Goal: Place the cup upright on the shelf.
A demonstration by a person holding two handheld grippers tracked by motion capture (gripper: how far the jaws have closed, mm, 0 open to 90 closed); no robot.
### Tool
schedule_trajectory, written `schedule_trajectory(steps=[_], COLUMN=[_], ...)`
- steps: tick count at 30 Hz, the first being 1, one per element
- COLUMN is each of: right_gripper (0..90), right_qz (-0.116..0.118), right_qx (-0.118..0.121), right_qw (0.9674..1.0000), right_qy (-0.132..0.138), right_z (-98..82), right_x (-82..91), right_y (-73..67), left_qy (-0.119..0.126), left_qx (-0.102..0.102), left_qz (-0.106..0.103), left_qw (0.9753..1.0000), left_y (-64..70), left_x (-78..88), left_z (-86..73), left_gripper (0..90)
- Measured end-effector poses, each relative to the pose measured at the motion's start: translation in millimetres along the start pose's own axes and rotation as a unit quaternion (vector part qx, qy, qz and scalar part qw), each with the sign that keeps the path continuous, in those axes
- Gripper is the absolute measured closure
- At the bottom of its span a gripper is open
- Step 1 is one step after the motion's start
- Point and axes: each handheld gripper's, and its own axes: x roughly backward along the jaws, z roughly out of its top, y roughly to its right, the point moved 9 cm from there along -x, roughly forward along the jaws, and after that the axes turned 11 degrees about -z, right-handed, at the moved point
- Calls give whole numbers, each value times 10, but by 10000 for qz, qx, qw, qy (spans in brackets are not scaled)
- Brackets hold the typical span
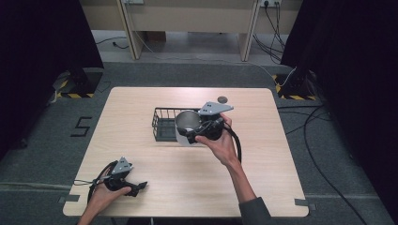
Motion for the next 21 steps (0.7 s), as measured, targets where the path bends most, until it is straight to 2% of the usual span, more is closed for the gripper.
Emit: schedule_trajectory(steps=[7, 10, 21], right_gripper=[61, 61, 61], right_qz=[4, 10, 26], right_qx=[111, 87, 101], right_qw=[9999, 9999, 9998], right_qy=[-38, -85, -153], right_z=[145, 185, 329], right_x=[-51, -85, -308], right_y=[44, 75, 214], left_qy=[-4, 1, 0], left_qx=[0, 1, -4], left_qz=[-2, 1, 4], left_qw=[10000, 10000, 10000], left_y=[0, 0, -1], left_x=[1, 0, 0], left_z=[-1, 0, 0], left_gripper=[0, 0, 0])
